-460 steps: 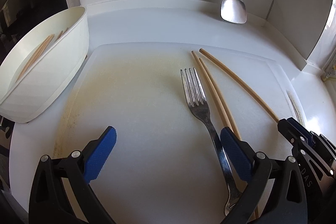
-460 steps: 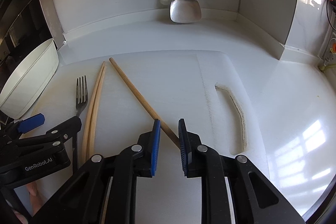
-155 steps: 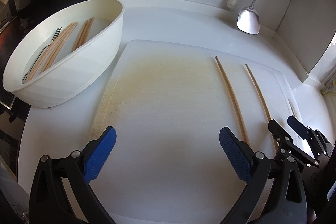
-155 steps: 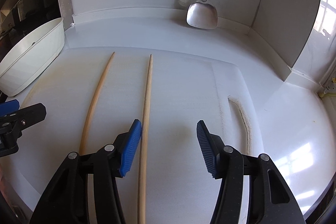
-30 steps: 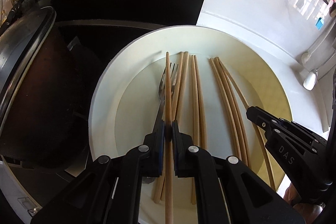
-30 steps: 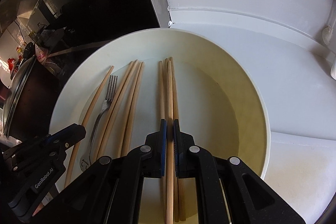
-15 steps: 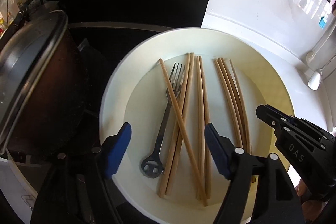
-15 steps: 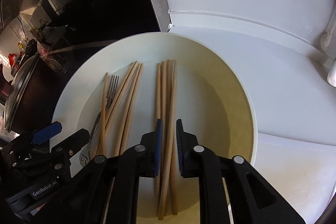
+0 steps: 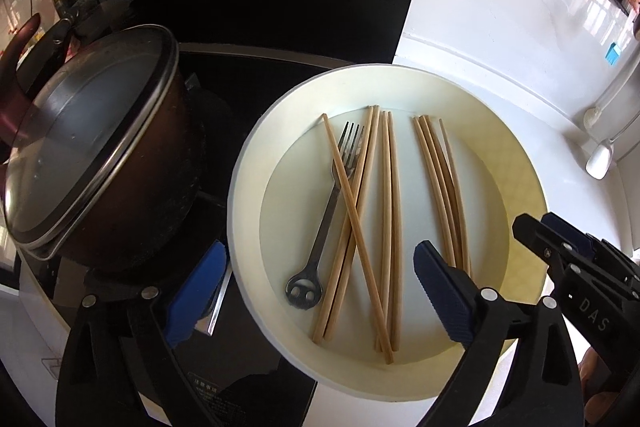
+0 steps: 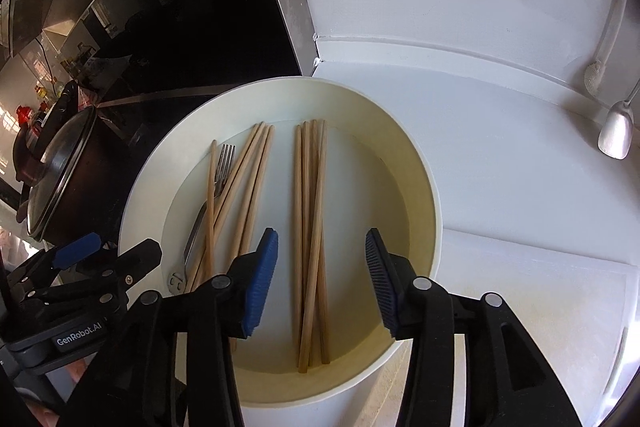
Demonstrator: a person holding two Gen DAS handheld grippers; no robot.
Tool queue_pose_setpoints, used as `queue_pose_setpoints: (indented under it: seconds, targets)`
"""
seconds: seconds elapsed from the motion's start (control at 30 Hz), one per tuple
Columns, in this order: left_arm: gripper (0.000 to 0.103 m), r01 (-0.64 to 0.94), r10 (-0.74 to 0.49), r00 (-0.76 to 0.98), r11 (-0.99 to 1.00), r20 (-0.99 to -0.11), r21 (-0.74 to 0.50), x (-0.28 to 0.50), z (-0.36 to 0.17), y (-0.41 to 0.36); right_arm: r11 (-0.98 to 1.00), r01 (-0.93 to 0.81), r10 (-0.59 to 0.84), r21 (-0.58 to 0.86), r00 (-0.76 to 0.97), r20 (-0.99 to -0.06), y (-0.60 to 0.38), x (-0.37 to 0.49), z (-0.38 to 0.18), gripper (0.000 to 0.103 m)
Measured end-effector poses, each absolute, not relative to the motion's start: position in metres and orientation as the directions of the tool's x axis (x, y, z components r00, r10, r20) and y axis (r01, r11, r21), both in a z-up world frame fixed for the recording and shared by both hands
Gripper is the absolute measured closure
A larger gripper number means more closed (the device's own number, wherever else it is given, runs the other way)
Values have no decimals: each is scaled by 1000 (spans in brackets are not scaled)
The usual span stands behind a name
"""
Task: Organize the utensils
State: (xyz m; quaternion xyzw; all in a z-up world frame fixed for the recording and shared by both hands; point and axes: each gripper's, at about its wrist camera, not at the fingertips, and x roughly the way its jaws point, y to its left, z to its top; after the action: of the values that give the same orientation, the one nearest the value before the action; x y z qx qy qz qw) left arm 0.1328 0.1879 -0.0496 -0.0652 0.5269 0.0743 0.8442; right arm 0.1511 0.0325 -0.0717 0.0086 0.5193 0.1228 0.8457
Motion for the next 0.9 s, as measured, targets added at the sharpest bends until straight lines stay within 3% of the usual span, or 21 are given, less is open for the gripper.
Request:
queue_pose_setpoints:
  seconds: [0.1,0.27,0.63,0.9]
  targets:
    - [7,-211,56,428,977,-902,-39,130,-42,188,972,-192,202,132,406,-891,33,146,-69,48]
    - [6,-232,63,433,972,-899,-44,123,-29,187,976,-175,190,130,388,-902,31,135,-62,46]
    - [6,-227,135,412,973,-901,42,115,-13,179,982,-152,167,115,392,-905,28,118,-44,43]
    - [6,-236,138,413,971,-900,41,106,-6,180,982,-159,162,106,397,-903,30,112,-37,42]
